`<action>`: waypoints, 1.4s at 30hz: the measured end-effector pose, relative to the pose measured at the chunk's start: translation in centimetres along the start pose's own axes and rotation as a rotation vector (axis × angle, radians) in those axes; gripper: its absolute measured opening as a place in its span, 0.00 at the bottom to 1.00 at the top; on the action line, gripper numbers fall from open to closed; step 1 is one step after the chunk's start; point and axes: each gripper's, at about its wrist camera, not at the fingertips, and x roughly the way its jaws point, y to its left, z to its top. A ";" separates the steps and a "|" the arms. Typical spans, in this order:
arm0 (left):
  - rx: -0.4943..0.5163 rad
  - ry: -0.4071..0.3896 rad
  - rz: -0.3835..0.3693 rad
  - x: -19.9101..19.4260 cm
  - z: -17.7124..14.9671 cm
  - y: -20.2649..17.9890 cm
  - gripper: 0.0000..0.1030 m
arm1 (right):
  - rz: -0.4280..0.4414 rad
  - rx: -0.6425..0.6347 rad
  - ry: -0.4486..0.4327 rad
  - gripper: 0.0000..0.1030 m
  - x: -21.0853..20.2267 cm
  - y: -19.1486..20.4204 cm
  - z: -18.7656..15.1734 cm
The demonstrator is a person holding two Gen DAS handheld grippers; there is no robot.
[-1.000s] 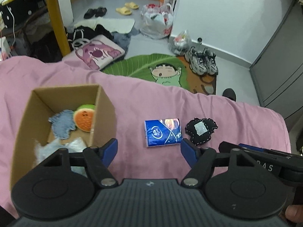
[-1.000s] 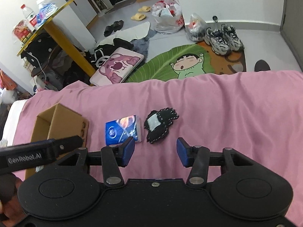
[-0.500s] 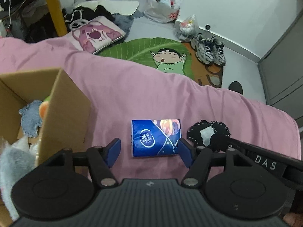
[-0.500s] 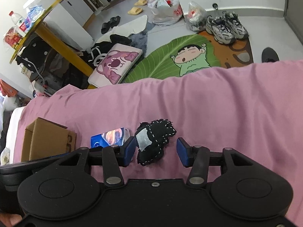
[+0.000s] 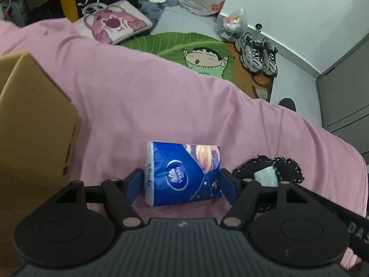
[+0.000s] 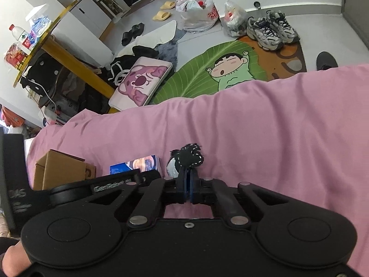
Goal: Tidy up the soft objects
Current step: 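Carry the tissue pack and black patch over the cardboard box with both grippers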
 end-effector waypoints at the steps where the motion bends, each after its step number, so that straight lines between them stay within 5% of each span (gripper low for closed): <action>1: 0.001 -0.005 0.001 -0.1 -0.1 -0.1 0.63 | -0.005 0.000 -0.007 0.02 -0.4 0.0 -0.1; 10: -0.045 -0.059 -0.061 -3.6 -0.3 0.6 0.25 | -0.021 -0.015 -0.048 0.02 -2.6 1.5 -0.9; 13: -0.045 -0.084 -0.085 -5.3 -0.4 0.9 0.19 | -0.020 -0.029 -0.067 0.02 -3.6 2.6 -1.2; 27: -0.019 -0.223 -0.148 -13.0 -1.5 3.2 0.18 | 0.009 -0.106 -0.164 0.02 -7.4 8.7 -2.3; 42: -0.064 -0.325 -0.149 -18.3 -1.9 10.7 0.19 | 0.015 -0.181 -0.208 0.02 -8.7 15.3 -4.4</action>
